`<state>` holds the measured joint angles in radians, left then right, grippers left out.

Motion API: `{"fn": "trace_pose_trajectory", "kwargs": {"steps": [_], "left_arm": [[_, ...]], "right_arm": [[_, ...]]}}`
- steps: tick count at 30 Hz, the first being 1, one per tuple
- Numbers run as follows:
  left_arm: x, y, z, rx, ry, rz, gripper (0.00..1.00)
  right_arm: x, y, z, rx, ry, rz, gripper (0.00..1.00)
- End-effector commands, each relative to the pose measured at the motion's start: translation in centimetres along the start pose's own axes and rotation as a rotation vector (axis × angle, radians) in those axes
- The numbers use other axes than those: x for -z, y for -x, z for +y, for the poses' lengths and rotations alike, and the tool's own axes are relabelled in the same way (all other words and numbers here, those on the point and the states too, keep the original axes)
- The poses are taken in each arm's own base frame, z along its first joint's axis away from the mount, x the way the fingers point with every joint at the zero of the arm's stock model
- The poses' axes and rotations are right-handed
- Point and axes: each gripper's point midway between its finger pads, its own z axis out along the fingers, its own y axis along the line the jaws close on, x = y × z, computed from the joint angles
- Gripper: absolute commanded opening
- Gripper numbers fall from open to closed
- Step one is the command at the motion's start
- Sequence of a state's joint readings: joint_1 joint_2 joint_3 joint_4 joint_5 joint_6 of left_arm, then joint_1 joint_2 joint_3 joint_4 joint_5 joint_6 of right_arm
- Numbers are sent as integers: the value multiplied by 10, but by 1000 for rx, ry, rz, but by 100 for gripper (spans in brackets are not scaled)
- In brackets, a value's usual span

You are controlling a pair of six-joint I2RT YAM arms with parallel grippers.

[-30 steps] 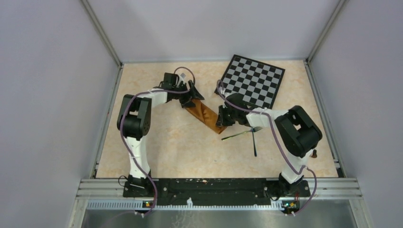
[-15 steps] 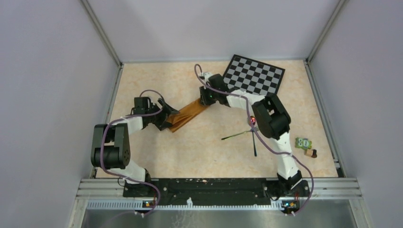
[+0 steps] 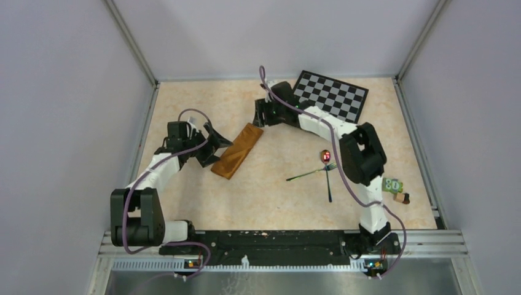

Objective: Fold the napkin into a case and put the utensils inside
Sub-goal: Rotate the smaller rectangle-folded napkin at the center of the board.

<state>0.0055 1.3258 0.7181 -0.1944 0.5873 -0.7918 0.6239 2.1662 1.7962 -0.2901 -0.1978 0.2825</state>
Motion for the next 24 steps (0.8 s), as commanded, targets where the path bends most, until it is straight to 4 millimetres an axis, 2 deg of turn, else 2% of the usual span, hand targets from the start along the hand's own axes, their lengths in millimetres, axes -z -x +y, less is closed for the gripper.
{"fn": "trace_pose_trajectory", "kwargs": {"steps": [1,5,8,12,16,21,23,24], "left_arm": [[9,-2,4,-90,49,16,99],[16,-8,10,-64,56,-30,97],[15,-21,27,-9,76,-43,93],[16,-29,39,22,92,-68,90],[25,-25,27,-28,60,-97,92],[41,-16,11,-111,79,-97,95],[48,-11,3,-147,81,-110,95],[51,-7,-1,-167,83,-125,96]], "right_arm": [[38,-29,48,-211,220,22,54],[47,-48,58,-324,311,-21,54],[41,-59,59,-380,342,-14,52],[23,-70,57,-428,357,-5,45],[-8,-78,54,-438,346,14,42],[-56,-56,63,-400,374,-17,40],[-77,-43,74,-351,388,-28,40],[-85,-29,85,-312,413,-47,40]]}}
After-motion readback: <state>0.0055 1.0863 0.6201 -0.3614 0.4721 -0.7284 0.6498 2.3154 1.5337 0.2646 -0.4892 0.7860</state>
